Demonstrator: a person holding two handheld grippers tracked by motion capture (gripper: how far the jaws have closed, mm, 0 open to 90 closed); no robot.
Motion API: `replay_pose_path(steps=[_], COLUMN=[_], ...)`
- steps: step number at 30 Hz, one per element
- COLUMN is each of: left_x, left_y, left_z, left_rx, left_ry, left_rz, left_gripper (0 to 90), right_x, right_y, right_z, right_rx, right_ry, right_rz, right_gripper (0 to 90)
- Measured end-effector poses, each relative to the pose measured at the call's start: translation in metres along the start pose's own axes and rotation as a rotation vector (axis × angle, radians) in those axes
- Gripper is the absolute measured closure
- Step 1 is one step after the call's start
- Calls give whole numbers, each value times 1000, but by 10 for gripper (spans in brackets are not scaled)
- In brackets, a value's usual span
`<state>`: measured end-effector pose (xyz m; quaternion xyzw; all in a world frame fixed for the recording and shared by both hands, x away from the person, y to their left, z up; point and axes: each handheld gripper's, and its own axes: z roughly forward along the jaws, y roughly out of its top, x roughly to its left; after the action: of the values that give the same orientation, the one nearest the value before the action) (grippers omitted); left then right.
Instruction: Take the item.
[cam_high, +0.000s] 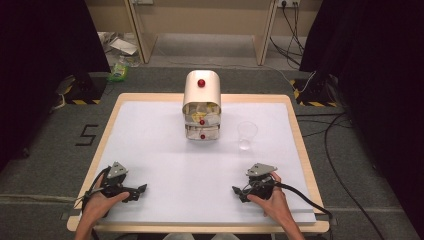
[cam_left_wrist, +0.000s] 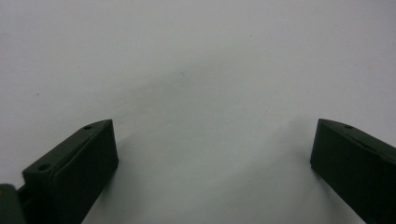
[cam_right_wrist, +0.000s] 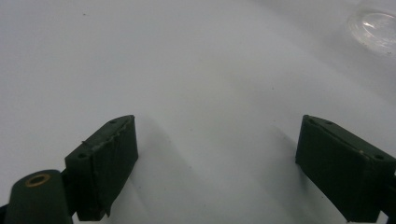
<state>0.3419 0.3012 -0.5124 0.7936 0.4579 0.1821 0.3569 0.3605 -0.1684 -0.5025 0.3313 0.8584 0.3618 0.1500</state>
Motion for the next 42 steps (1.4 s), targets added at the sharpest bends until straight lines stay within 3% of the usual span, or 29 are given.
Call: replay_pose_path(steps=[5, 7, 9, 12, 13, 16, 17, 19, 24, 42], left_x=[0, 0, 0, 0, 0, 0, 0, 0, 0, 0], left_y=[0, 0, 0, 0, 0, 0, 0, 0, 0, 0], left_z=[0, 0, 0, 0, 0, 0, 0, 0, 0, 0], left_rx=[0, -1, 0, 0, 0, 1, 1, 0, 0, 0], left_ry=[0, 0, -1, 0, 0, 0, 0, -1, 0, -1], left_rz=[0, 0, 0, 1, 1, 1, 1, 0, 0, -1], left_gripper=[0, 0, 0, 0, 0, 0, 0, 0, 0, 0], right_x=[0, 0, 1, 1, 1, 5, 5, 8, 12, 11], right_y=[0, 0, 1, 8, 8, 15, 15, 25, 48, 112], right_z=[-1, -1, -3, -9, -9, -15, -15, -19, -17, -17], right_rx=[-3, -19, -46, -127, -127, -203, -203, -231, -271, -367], right_ry=[0, 4, -4, -3, -3, -1, -1, -22, -13, -29], right_rz=[-3, -8, -9, 0, 0, -21, -21, -72, -108, -171], right_gripper=[153, 204, 197, 193, 193, 229, 229, 227, 241, 268])
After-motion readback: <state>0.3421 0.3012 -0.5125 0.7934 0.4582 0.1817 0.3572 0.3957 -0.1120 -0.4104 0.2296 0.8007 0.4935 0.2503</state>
